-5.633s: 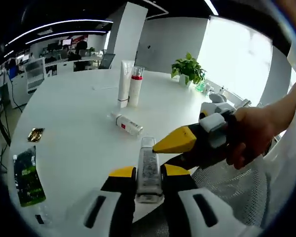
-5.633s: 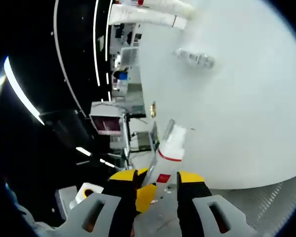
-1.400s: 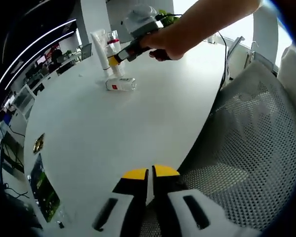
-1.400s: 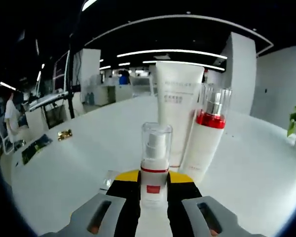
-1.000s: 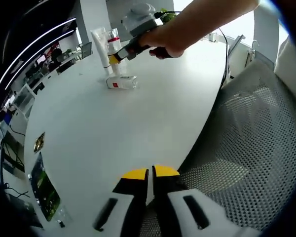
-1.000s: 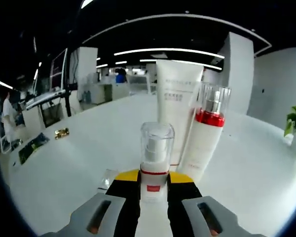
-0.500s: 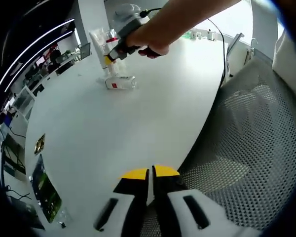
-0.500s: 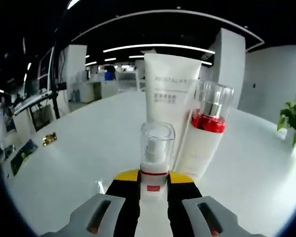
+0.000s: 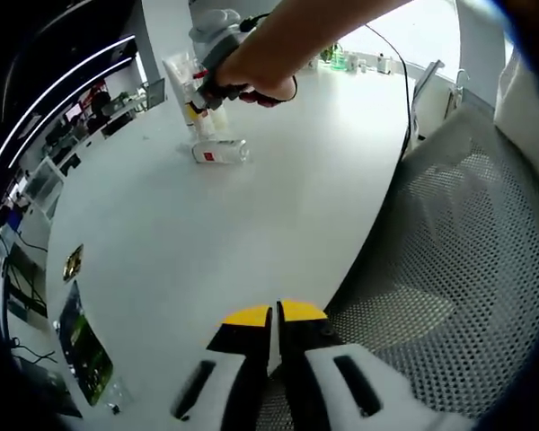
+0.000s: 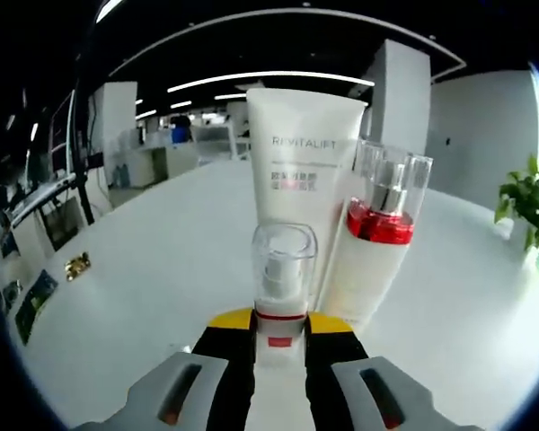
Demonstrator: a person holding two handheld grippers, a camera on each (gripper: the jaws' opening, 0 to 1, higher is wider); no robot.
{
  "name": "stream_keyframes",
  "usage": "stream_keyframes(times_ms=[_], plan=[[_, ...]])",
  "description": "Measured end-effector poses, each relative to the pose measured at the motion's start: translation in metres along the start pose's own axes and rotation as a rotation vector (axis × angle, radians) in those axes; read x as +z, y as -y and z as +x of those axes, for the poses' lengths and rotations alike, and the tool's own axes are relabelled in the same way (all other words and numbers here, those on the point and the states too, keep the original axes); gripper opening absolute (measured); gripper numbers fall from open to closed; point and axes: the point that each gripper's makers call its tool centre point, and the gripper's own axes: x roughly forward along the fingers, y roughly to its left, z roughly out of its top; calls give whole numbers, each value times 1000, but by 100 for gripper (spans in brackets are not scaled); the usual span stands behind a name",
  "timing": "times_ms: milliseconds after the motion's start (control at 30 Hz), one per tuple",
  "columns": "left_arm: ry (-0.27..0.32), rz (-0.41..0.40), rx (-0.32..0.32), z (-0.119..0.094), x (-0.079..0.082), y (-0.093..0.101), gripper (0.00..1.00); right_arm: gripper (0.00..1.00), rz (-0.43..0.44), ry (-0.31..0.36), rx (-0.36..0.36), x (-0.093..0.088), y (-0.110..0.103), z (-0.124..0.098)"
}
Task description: Arrange the skincare products in the storage area until every visible bottle or jar stands upright without overlapping.
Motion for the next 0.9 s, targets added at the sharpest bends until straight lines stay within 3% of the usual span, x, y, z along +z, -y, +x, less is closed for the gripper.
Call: stream_keyframes(times_ms=[233,500,667,767,800,900], plan=[[2,1,7,0,1,-2,0,16,24,-38,9,-6,0,-2],[5,3,13,-1,1,-4,0,31,78,-105,67,-25,-6,-22],[6,6,16,-2,2,-4,0,47,91,-214,236,-51,-36,-46],[11,14,14,-2,3,-4,0,50,71,-257,318,-62,-52,-57],[12,15,14,-2,4,-4,0,51,57,-285,344,-67,-57,-59],[24,2,18,-3,7,-6,0,46,-97,-345,385,-82,-60,-59]])
